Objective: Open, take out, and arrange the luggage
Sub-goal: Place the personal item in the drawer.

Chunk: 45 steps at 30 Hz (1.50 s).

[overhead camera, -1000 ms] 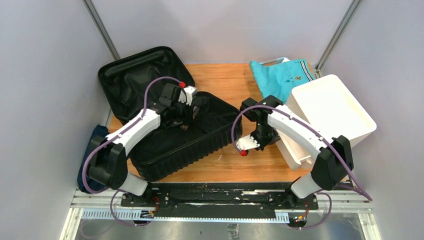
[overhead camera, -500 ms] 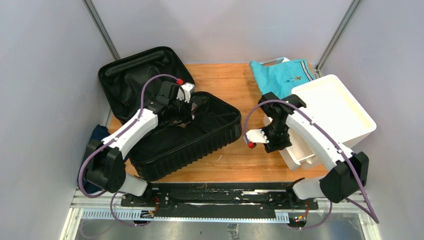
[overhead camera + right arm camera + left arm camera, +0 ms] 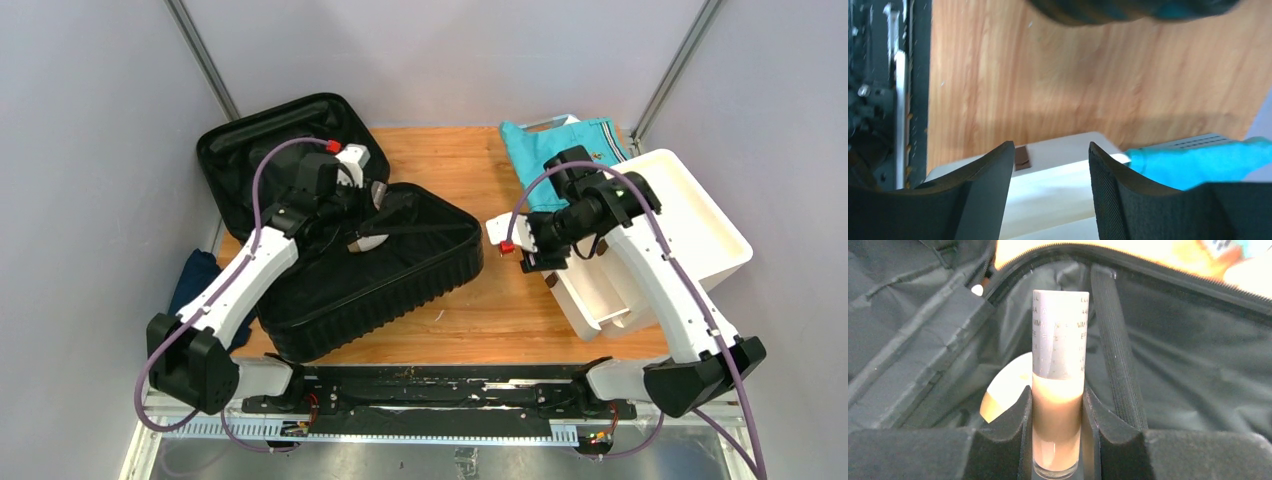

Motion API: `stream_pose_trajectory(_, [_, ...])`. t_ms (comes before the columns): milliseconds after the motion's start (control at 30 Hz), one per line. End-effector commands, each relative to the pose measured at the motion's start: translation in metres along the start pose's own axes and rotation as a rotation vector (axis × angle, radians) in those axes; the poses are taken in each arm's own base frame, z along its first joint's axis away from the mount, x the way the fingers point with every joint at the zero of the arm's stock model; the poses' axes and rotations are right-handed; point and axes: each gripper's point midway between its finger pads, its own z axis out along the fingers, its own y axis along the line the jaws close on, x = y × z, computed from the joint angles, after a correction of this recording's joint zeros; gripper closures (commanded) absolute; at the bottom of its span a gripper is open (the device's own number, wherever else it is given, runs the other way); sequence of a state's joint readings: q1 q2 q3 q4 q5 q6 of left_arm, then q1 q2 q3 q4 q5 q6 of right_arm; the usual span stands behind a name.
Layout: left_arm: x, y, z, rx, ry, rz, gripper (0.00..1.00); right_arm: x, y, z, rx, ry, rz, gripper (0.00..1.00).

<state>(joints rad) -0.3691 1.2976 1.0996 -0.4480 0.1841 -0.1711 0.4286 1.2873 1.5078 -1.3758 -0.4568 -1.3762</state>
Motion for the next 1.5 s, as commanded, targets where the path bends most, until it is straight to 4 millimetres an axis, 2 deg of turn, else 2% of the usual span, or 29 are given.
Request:
stream_pose_trajectory(0, [-0.063, -0.011, -0.031, 0.060, -0.255, -0.150, 1.00, -0.045, -0.031, -0.018, 0.100, -0.212, 0.054, 0.40])
stream_pose_trajectory(167, [-0.091, -0.011, -0.044, 0.132, -0.363, -0.295, 1.00, -0.086, -0.070, -0.037, 0.178, -0.389, 0.112, 0.41])
stream_pose_trajectory(300, [-0.101, -0.018, -0.043, 0.201, -0.387, -0.341, 1.00, -0.118, -0.092, -0.043, 0.148, -0.558, 0.209, 0.40])
stream_pose_trajectory(433, [-0.081, -0.005, -0.025, 0.145, -0.319, -0.331, 1.00, -0.136, -0.107, -0.042, 0.103, -0.658, 0.264, 0.40])
stream_pose_trajectory(533, [-0.050, 0.015, 0.000, 0.057, -0.233, -0.338, 1.00, -0.135, -0.115, -0.034, 0.107, -0.646, 0.279, 0.41])
stream_pose_trajectory(600, [-0.037, 0.022, 0.016, 0.039, -0.219, -0.369, 1.00, -0.134, -0.120, -0.029, 0.113, -0.635, 0.291, 0.41])
stream_pose_trajectory(700, [-0.034, 0.024, 0.032, 0.056, -0.278, -0.441, 1.00, -0.134, -0.129, -0.024, 0.121, -0.641, 0.342, 0.41])
stream_pose_trajectory(767, [-0.041, 0.028, 0.034, 0.039, -0.341, -0.455, 1.00, -0.138, -0.136, -0.022, 0.117, -0.666, 0.384, 0.42])
stream_pose_trajectory(867, [-0.057, 0.029, 0.027, 0.029, -0.449, -0.417, 1.00, -0.148, -0.147, -0.022, 0.101, -0.716, 0.455, 0.42])
stream_pose_trajectory(1000, [-0.085, 0.025, 0.005, 0.056, -0.613, -0.356, 1.00, -0.166, -0.168, -0.024, 0.067, -0.808, 0.565, 0.42])
stream_pose_trajectory(1100, [-0.095, 0.019, -0.006, 0.092, -0.678, -0.307, 1.00, -0.175, -0.184, -0.009, -0.021, -0.864, 0.738, 0.42])
stream_pose_trajectory(1300, [-0.091, -0.006, -0.012, 0.247, -0.717, -0.248, 1.00, -0.204, -0.199, 0.030, -0.186, -0.922, 0.967, 0.42])
stream_pose_trajectory(1467, [-0.089, -0.018, -0.019, 0.310, -0.729, -0.224, 1.00, -0.219, -0.225, 0.043, -0.186, -0.965, 1.014, 0.38])
